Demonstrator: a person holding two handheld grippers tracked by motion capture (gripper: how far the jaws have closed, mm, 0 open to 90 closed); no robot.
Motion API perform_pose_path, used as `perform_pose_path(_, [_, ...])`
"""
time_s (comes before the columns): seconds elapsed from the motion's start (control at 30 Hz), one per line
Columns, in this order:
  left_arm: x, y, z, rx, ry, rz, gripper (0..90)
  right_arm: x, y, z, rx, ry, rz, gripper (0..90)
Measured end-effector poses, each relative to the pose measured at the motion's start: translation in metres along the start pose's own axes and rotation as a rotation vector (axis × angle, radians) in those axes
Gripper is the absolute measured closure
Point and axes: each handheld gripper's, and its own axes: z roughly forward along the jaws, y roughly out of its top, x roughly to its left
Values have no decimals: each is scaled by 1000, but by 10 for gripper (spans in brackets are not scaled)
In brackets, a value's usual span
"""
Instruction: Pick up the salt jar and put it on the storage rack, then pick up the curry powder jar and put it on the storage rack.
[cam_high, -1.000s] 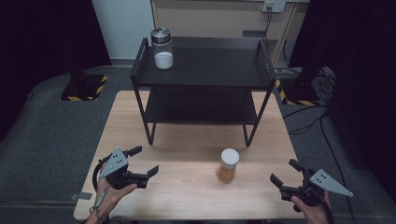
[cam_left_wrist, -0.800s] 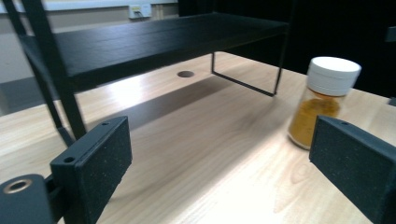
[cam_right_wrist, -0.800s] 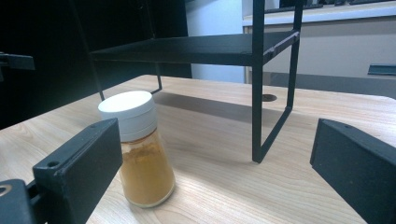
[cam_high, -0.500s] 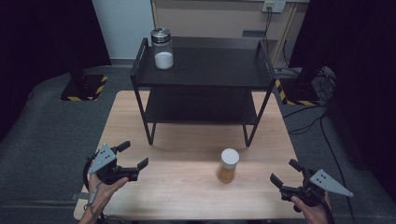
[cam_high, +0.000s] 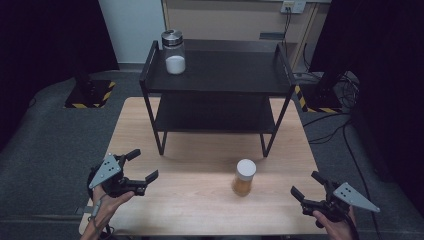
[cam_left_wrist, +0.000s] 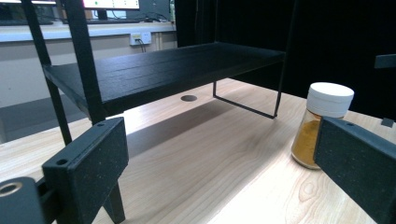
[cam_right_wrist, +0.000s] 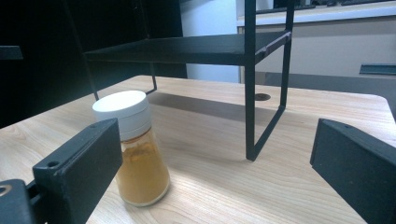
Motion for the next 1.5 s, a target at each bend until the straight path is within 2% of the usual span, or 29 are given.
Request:
perform_pose_path(0.23, [1,2,4,18,-15,20,22,2,-1,-6,-6,-29,1,26])
perform_pose_path(0.47, [-1,2,4,26,-26,32,22,3,0,-6,-5,-29,-1,25])
perform_pose_path(0.53, [-2,2,3,27,-24,37,21,2,0,-5,-1,-19,-17,23])
perform_pose_path(0.63, [-1,1,3,29,-23,30,20,3,2,-5,3,-12,-37,21])
perform_pose_path(0.8, [-1,0,1,28,-15,20,20,0,3,-5,5,-2,-38,19])
perform_pose_path(0.9, [-1,0,0,26,-10,12,20,-2,9,-7,7,0,-66,21])
perform_pose_path(1.0, [-2,0,0,28,-5,13,20,-6,17,-9,9,16,-82,23])
perform_pose_path(1.07, [-2,0,-1,26,-3,8,18,-10,23,-10,2,44,-75,23])
perform_pose_path(1.2, [-2,0,-1,27,0,10,16,-14,39,-16,11,57,-97,21])
perform_pose_path(1.3, [-1,0,-2,29,5,8,16,-18,56,-21,40,81,-120,18])
perform_pose_path(1.5, [0,-1,-2,41,7,5,16,-25,88,-27,63,132,-135,15])
